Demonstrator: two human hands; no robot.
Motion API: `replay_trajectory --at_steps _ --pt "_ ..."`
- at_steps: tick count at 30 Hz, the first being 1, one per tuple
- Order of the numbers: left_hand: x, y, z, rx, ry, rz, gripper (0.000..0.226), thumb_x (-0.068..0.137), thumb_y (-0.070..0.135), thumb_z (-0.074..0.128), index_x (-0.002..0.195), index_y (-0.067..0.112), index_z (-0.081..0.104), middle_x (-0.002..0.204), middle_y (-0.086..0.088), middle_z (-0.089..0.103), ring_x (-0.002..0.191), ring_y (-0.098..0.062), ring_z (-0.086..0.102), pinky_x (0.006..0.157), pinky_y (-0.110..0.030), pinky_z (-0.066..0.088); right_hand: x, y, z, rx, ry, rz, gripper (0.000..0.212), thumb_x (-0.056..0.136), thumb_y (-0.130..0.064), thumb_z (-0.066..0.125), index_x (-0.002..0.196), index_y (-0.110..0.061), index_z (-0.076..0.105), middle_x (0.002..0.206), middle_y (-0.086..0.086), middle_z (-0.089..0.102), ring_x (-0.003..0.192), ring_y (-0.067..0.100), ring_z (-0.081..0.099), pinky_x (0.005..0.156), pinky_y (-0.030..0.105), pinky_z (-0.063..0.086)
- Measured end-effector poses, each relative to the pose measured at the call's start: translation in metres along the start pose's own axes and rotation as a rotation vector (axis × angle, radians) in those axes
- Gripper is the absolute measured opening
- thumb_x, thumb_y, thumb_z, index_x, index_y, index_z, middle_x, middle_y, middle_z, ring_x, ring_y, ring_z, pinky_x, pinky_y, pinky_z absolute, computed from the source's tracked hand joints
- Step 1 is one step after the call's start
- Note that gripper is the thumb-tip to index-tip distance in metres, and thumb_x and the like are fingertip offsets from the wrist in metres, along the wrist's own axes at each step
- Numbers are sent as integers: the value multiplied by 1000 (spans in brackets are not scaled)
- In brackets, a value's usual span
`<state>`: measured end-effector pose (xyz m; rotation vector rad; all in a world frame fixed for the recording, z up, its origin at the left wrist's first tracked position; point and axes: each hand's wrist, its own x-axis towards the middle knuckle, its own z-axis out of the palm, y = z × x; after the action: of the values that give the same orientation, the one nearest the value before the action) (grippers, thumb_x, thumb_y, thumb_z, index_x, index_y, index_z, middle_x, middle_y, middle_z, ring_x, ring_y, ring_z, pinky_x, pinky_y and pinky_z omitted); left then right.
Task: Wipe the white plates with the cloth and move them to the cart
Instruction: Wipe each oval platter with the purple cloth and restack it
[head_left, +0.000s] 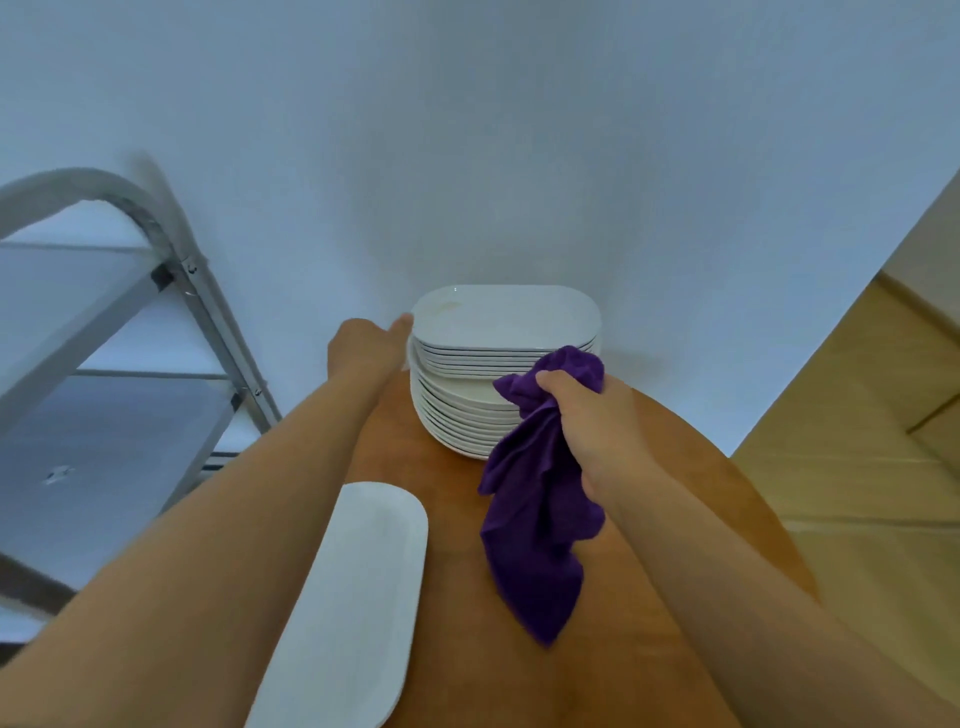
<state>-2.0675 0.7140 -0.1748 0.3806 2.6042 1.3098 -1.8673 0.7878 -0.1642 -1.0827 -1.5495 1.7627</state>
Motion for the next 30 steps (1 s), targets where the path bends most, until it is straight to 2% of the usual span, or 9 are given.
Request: replay_trajectory --at_steps 2,6,8,11,18,22,25,28,30 --pt "7 2 9 2 -41 -62 59 86 51 57 107 -4 61 105 -18 64 99 -35 60 77 -37 49 10 1 1 0 -4 10 13 84 -22 65 72 -20 60 70 -2 59 66 14 54 59 25 43" --pt "13 6 15 49 -117 16 36 87 29 55 59 8 43 61 -5 42 59 -23 43 51 -28 34 22 2 2 15 -10 37 14 85 -22 64 73 -20 59 69 -1 56 65 14 51 58 25 41" --pt "14 8 11 143 -144 104 35 87 21 50 57 9 37 57 -4 35 52 -18 33 49 -28 28 25 3 1 19 -4 47 12 85 -22 64 74 -19 59 68 -3 56 64 13 52 58 24 41" --pt "14 15 -1 217 -135 186 26 89 20 48 68 4 51 60 -6 43 52 -19 37 51 -28 32 25 1 -3 27 17 75 10 86 -25 63 78 -20 60 69 -3 57 65 14 53 60 26 42" --pt "-13 22 -21 -316 -144 35 26 90 12 50 66 4 56 56 -8 55 48 -17 53 45 -23 55 11 1 -20 186 125 153 18 90 -37 59 86 -20 62 81 6 59 78 23 57 75 36 49" --pt "-48 12 -41 -423 -99 25 27 91 12 52 66 4 57 53 -6 55 48 -15 52 56 -29 58 -7 4 -34 353 152 218 26 92 -42 56 96 -18 65 93 6 69 87 26 64 91 44 51" --pt "-79 1 -62 -472 -115 41 26 92 13 53 68 4 59 43 0 55 39 -9 52 49 -26 57 -29 0 -46 467 97 214 31 90 -44 59 100 -16 67 96 8 74 88 26 69 86 43 54" --pt "-115 -14 -78 -466 -176 69 29 91 14 55 65 3 59 40 2 54 35 -7 48 44 -21 52 -59 2 -54 436 25 157 29 83 -30 70 109 -19 64 93 5 75 82 23 72 73 39 56" --pt "-140 -29 -82 -435 -198 57 30 93 16 55 66 4 60 42 2 56 37 -7 50 45 -22 53 -83 12 -53 354 54 117 29 84 -10 66 110 -21 61 97 9 73 88 30 70 76 44 57"
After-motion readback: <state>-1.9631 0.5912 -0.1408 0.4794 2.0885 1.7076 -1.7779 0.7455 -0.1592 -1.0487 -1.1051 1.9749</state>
